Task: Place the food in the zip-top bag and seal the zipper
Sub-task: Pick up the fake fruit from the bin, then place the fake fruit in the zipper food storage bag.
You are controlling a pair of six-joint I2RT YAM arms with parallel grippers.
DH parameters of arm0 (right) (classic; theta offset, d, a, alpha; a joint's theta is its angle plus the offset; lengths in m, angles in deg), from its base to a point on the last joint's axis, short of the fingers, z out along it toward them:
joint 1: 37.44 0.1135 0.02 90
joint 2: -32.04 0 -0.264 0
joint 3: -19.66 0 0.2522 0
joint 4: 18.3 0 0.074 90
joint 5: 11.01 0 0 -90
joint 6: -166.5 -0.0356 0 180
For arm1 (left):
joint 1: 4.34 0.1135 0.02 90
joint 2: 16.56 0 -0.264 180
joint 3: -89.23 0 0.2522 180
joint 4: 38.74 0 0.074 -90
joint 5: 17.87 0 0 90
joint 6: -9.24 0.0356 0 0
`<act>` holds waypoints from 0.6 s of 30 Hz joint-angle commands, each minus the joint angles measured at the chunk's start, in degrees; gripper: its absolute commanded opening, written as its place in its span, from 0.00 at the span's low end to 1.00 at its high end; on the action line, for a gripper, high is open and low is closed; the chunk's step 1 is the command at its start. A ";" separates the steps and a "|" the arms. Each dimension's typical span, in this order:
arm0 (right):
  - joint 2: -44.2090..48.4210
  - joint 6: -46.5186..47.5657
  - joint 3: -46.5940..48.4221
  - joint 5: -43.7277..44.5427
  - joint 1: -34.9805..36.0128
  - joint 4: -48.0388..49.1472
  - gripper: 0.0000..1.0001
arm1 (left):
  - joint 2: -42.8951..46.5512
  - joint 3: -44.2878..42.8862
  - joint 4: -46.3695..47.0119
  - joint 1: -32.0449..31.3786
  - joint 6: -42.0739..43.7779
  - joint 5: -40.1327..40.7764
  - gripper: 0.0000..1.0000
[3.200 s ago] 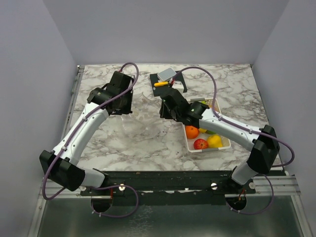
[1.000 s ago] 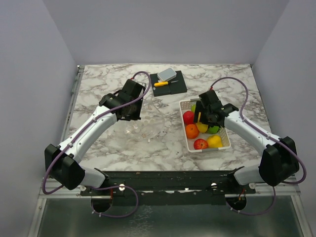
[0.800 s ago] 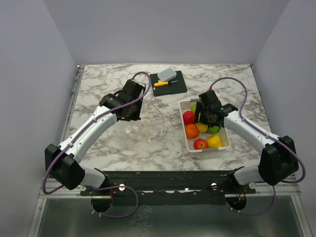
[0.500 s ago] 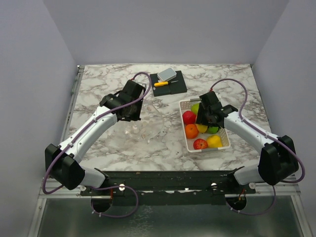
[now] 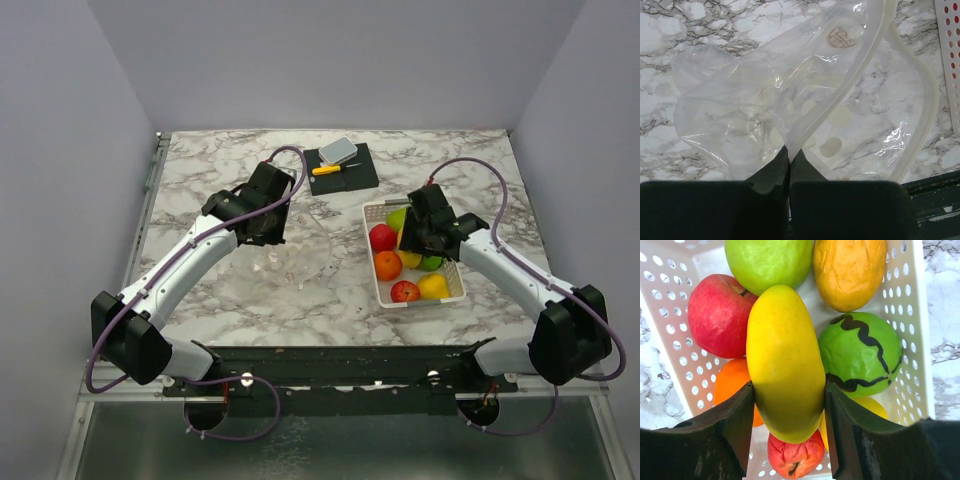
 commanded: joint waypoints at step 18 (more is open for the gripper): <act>13.50 14.73 8.33 -24.66 4.00 -0.61 0.11 | 1.59 0.36 1.34 -0.22 -0.57 0.05 0.00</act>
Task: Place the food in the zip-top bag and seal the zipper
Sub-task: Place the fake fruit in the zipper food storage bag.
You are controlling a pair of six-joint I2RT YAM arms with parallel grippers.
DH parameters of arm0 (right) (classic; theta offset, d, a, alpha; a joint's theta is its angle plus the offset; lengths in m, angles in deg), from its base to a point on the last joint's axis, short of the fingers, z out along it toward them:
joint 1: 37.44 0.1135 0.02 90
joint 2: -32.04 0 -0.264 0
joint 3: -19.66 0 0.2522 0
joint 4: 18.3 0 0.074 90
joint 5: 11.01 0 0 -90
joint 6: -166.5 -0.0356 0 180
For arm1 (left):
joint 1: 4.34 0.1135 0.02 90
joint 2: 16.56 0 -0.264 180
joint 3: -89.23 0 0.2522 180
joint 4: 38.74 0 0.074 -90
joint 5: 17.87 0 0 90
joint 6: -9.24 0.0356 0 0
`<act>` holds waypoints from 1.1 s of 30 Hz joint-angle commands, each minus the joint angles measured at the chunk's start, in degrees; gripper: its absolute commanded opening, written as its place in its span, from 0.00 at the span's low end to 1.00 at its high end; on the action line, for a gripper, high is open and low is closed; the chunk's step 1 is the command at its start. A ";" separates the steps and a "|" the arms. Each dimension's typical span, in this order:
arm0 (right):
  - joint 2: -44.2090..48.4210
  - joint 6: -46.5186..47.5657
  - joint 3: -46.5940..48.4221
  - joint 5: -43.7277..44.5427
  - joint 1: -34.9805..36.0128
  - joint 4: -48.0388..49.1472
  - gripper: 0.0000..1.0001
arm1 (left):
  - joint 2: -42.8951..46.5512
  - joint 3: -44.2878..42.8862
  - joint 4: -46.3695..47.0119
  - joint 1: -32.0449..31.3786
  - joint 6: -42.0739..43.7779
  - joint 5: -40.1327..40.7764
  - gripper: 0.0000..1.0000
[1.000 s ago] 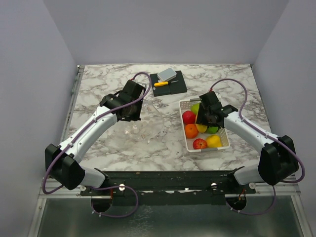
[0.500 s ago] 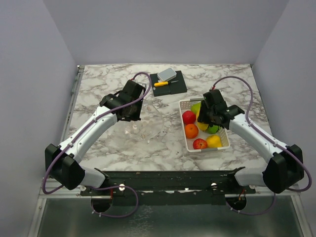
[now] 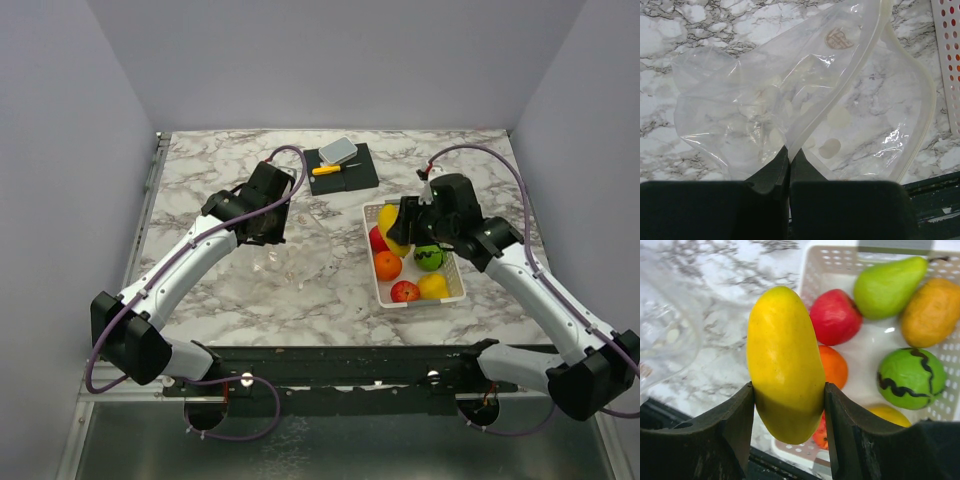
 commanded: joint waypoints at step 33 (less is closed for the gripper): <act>-26.79 -9.46 26.86 -8.14 21.96 -1.77 0.16 | 3.05 -0.26 1.27 -0.32 -2.04 -4.18 0.00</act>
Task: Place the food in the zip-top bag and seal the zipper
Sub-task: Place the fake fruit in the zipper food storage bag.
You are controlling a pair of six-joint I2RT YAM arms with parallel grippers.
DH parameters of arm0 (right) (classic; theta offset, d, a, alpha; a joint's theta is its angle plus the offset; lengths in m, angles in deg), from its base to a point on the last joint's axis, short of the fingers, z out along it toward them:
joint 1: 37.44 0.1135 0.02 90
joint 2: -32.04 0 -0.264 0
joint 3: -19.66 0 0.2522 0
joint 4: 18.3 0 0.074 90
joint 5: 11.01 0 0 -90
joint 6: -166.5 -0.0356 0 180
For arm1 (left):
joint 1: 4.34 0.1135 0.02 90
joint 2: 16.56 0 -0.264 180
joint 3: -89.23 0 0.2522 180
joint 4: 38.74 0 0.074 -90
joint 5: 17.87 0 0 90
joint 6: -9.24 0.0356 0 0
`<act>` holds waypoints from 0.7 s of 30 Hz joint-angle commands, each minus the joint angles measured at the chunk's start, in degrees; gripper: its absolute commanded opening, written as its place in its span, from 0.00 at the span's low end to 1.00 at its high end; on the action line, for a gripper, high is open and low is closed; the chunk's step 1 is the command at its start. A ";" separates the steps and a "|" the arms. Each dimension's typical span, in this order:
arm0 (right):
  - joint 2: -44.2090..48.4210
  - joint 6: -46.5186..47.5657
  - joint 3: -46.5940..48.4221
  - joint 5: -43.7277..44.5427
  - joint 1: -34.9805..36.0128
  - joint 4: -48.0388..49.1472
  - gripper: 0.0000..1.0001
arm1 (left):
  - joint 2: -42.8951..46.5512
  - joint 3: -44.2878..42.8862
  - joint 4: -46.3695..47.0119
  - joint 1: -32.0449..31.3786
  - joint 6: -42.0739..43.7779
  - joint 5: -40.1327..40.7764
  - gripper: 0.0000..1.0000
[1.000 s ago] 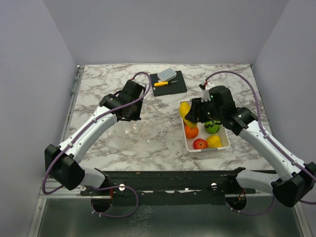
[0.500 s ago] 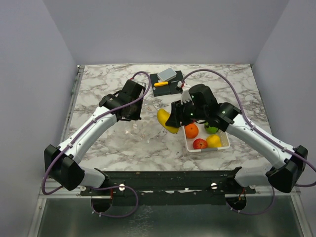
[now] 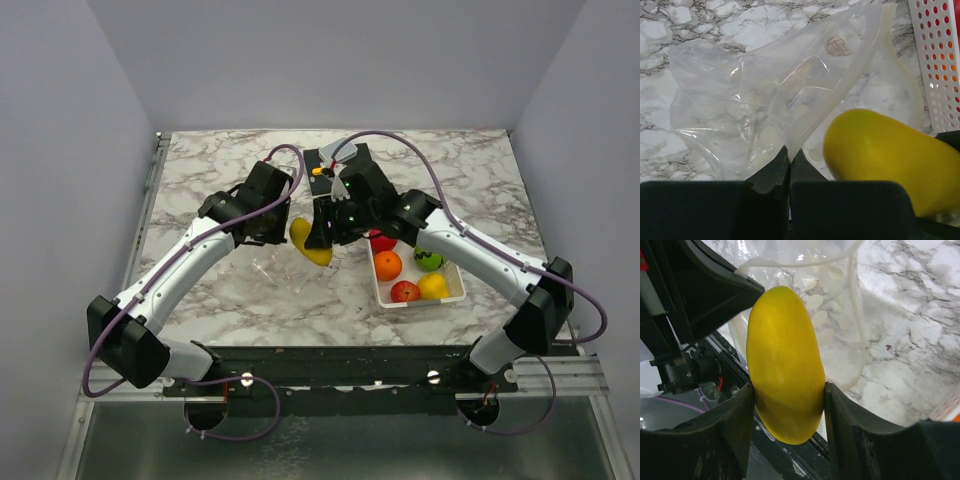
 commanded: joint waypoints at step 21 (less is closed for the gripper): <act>-8.53 -14.24 5.83 15.22 2.33 -0.15 0.69 | 2.07 -1.40 1.00 -0.29 -1.26 -4.56 0.00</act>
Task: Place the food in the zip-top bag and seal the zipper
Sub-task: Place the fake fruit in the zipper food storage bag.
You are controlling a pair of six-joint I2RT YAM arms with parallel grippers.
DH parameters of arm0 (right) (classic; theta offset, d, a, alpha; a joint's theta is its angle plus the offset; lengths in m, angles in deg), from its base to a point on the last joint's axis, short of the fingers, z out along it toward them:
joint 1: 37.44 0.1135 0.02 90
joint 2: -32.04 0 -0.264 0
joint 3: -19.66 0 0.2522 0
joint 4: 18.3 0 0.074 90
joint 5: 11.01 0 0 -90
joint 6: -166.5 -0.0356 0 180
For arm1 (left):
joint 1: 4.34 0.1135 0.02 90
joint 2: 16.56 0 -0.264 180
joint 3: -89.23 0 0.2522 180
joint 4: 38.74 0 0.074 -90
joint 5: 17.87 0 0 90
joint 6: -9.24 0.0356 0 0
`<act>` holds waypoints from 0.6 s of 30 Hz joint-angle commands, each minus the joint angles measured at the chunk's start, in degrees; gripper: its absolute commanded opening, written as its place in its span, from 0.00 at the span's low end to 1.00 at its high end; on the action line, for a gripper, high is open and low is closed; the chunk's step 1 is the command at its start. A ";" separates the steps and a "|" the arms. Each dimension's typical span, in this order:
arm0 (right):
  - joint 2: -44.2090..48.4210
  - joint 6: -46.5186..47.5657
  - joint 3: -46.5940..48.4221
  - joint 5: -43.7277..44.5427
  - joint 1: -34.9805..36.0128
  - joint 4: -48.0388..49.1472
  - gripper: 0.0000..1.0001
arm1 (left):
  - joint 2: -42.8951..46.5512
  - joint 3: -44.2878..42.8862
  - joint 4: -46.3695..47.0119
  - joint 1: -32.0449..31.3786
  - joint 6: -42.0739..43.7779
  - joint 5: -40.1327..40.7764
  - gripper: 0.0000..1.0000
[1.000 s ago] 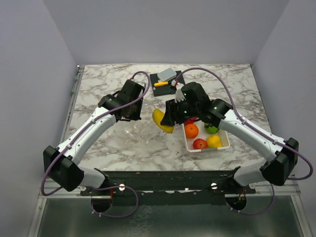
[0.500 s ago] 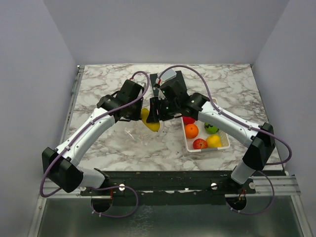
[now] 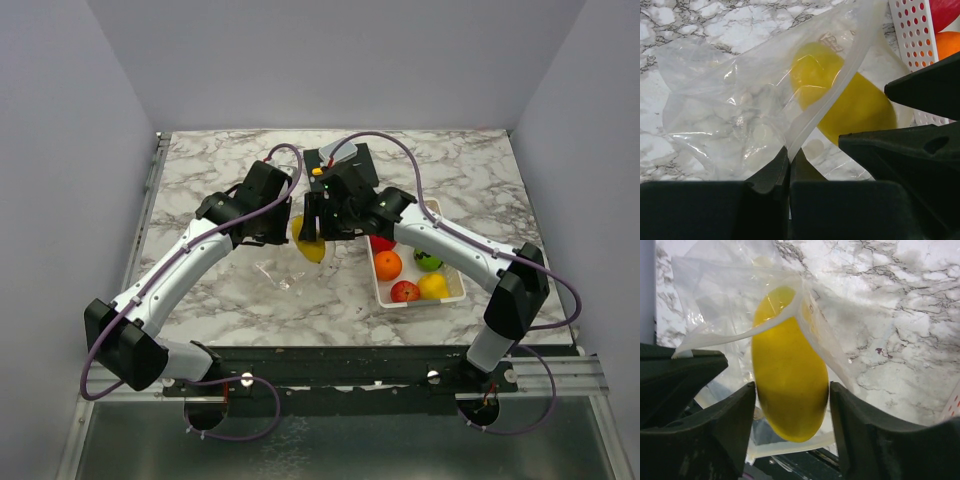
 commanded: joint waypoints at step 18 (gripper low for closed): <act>9.79 0.76 -3.34 7.70 0.45 -1.91 0.77 | 0.22 -1.57 1.47 -0.25 -0.46 -1.48 0.00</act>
